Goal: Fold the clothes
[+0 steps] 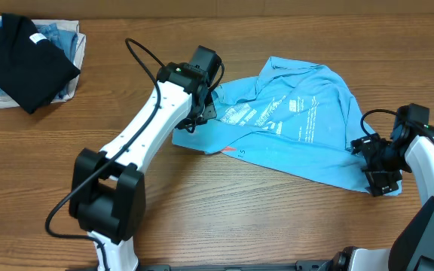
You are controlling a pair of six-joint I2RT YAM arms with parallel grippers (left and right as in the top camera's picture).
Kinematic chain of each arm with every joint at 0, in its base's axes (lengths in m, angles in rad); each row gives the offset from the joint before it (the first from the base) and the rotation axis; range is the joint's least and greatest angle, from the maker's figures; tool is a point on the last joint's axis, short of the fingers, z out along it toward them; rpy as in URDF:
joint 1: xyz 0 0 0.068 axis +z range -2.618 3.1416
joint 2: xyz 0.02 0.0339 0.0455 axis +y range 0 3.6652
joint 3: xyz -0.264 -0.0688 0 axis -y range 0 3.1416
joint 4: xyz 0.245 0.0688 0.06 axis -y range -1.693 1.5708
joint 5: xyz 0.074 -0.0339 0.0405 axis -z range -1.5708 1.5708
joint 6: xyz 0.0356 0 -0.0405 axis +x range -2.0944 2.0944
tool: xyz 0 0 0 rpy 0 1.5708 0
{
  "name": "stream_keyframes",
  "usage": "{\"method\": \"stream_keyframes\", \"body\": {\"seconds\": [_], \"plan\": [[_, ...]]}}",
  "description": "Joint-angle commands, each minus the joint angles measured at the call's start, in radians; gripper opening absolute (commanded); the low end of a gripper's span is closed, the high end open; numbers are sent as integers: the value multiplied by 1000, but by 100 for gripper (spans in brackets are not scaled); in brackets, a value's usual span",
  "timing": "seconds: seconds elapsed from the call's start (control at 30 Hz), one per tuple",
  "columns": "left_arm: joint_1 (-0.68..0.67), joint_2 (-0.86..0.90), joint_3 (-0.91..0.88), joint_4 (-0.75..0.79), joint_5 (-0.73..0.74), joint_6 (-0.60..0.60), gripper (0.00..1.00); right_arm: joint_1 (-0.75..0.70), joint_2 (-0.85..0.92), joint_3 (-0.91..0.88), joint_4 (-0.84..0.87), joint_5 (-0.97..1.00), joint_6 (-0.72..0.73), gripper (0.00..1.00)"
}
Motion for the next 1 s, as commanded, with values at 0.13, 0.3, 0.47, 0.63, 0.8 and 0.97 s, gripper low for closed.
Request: {"method": "stream_keyframes", "body": {"seconds": [0.13,0.3,0.47,0.63,0.8,0.97], "plan": [[11,98,12,6,13,1,52,8,-1,-3,125,-56,-160,100],[11,137,12,7,47,5,57,23,-1,-3,144,-58,-174,100],[11,148,12,-2,113,16,59,42,-1,-3,141,-58,-174,100],[14,148,12,-8,111,17,54,62,-1,-3,138,-57,-174,100],[31,148,12,-40,112,20,54,70,-1,-3,150,-57,-174,100],[39,148,12,-33,106,54,73,71,0,-4,193,-24,-179,96]]}}
